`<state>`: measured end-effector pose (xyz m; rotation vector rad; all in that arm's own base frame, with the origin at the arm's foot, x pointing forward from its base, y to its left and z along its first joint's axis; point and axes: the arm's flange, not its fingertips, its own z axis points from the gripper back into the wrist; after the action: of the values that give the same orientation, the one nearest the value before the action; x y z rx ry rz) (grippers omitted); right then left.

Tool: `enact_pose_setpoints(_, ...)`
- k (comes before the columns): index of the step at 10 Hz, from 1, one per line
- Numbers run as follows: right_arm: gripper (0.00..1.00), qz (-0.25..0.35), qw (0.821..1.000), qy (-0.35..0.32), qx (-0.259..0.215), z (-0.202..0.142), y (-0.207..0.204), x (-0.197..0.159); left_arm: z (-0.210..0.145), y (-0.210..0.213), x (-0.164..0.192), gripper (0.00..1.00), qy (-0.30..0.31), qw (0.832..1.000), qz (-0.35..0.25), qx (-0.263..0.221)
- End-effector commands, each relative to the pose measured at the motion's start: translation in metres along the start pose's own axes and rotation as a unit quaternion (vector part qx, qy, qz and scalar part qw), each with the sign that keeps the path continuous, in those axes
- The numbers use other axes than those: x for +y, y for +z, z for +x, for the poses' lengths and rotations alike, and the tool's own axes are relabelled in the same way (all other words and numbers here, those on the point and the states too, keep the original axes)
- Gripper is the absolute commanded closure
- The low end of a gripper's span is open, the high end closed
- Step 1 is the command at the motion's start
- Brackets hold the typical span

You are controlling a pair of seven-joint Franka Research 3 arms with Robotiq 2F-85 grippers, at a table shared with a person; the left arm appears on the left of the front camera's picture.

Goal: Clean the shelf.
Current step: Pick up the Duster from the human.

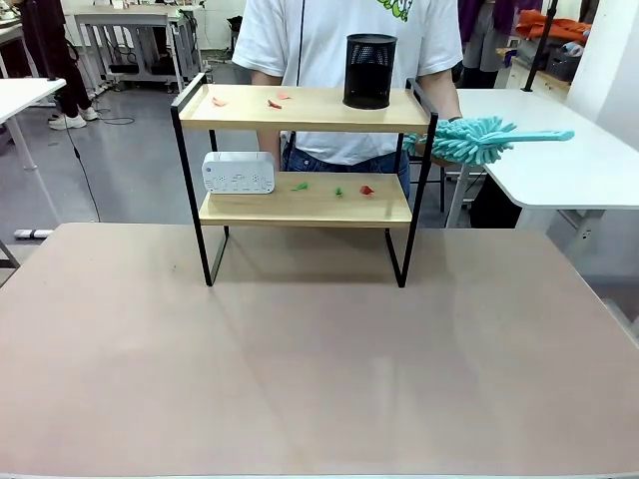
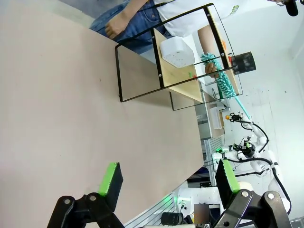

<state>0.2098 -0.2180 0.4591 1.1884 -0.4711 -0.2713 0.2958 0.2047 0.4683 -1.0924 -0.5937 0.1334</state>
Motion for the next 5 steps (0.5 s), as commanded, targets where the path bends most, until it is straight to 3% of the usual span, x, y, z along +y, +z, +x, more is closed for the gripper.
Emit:
enact_pose_setpoints(1,0.0,0.005,1.0,0.014,0.0,0.001,0.001,0.001,0.002,0.0,0.0,0.0,-0.014,1.0,-0.013,-0.007)
enact_pose_setpoints(2,0.0,0.0,1.0,0.0,0.0,0.0,0.0,0.0,0.002,0.0,0.0,0.0,-0.014,1.0,-0.013,-0.007)
enact_pose_setpoints(3,0.0,0.038,0.999,-0.014,-0.005,0.01,-0.011,0.009,0.002,0.0,0.0,0.0,-0.014,1.0,-0.013,-0.007)
enact_pose_setpoints(4,0.0,0.056,0.997,-0.036,0.025,0.025,-0.02,0.021,0.002,0.0,0.0,0.0,-0.014,1.0,-0.013,-0.007)
enact_pose_setpoints(5,0.0,0.053,0.995,-0.083,-0.001,0.045,-0.026,0.037,0.002,0.0,0.0,0.0,-0.014,1.0,-0.013,-0.007)
